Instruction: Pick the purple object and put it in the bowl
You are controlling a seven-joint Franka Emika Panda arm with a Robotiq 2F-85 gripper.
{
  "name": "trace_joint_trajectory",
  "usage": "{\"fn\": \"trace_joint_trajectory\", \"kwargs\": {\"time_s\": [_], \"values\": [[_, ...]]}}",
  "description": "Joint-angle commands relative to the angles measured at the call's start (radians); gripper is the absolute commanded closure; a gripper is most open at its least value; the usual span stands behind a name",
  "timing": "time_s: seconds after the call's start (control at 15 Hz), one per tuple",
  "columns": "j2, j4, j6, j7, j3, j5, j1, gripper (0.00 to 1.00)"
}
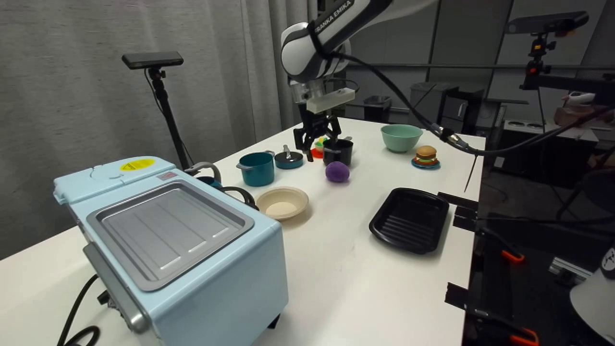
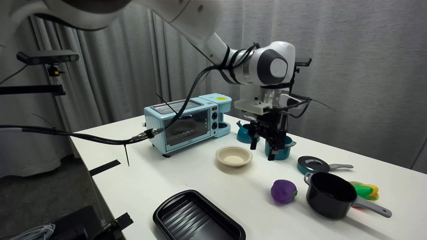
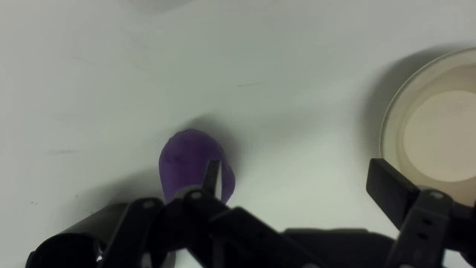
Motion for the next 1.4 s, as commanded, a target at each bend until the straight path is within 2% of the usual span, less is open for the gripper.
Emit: {"fn": "trace_joint_trajectory", "kwargs": {"time_s": [0.0,0.27,0.67,0.73,0.8,0.87,1.07,1.33], "values": [[0.165,0.199,-0.049,0.034,-0.026,0.016,-0.026,0.0],[0.267,0.297,-0.067,0.058,-0.054,0.009,-0.053,0.0],[0.343,0.347,-0.125,0.09,-0.085,-0.004,-0.066,0.0],[0.342,0.329,-0.121,0.104,-0.084,0.0,-0.06,0.25],[0.346,0.326,-0.12,0.112,-0.084,0.004,-0.061,0.26],[0.349,0.328,-0.118,0.116,-0.082,0.009,-0.064,0.32],[0.327,0.305,-0.095,0.13,-0.07,0.029,-0.065,0.58],[0.2,0.216,-0.068,0.117,-0.057,0.043,-0.046,0.84]]}}
